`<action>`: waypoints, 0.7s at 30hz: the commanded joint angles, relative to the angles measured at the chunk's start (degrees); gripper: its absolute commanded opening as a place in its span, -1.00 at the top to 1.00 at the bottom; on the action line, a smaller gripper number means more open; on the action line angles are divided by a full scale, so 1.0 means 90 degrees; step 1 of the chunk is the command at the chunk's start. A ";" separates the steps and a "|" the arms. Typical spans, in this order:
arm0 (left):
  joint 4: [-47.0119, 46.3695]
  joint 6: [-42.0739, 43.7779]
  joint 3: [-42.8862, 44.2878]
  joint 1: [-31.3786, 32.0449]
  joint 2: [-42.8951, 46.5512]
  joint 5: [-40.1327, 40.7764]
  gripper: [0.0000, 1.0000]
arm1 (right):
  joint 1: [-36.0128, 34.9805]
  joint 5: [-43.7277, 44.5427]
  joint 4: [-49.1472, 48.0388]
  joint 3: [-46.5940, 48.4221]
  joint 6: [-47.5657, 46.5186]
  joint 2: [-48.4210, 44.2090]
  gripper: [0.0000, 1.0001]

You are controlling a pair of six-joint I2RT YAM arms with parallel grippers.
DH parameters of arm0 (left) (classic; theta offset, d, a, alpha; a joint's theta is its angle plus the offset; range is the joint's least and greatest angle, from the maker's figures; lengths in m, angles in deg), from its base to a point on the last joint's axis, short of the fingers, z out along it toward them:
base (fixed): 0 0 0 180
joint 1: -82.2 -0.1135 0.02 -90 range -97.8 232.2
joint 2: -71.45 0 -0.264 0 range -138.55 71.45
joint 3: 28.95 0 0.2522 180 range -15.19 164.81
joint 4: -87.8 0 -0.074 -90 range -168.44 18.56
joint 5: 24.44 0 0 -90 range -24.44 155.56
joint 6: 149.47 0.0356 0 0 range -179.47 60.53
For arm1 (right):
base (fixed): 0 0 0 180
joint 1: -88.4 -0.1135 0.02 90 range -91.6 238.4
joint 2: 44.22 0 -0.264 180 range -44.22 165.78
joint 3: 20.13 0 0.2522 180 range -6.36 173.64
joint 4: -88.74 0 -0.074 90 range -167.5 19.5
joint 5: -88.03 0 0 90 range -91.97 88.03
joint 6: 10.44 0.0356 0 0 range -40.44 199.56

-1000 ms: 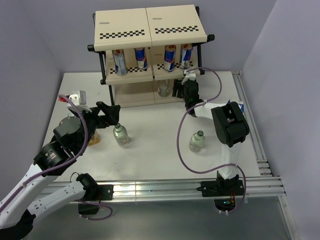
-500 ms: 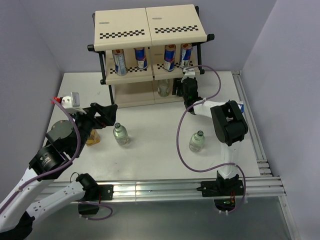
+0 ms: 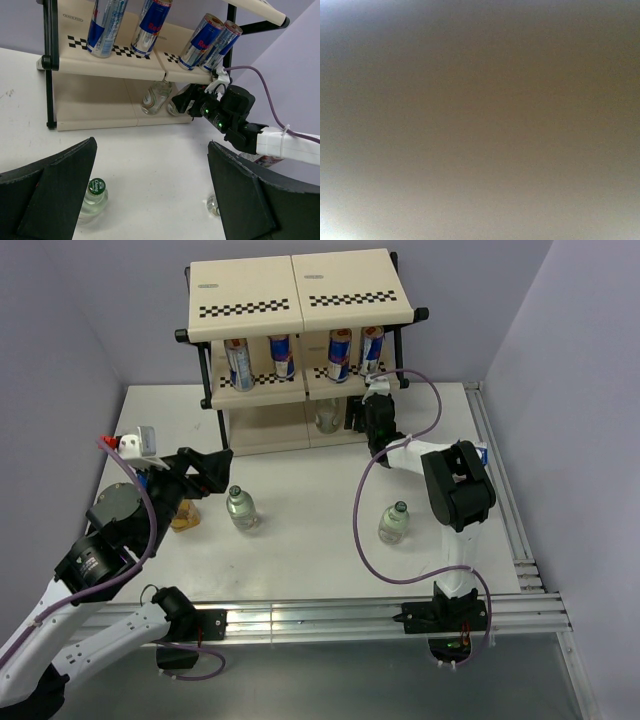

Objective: Place and organize the beverage onto the shelf
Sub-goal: Place the drink on the shelf.

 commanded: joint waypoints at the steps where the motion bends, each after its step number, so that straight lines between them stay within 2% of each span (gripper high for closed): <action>1: -0.0261 0.0141 0.0067 -0.0029 0.0068 -0.0077 -0.99 | 0.0048 -0.0193 -0.0424 0.0669 0.0301 -0.0014 0.29; 21: -0.0251 0.0190 0.0067 -0.0029 0.0117 -0.0058 -0.99 | 0.0048 -0.0398 -0.0140 0.0806 0.0223 0.0034 0.06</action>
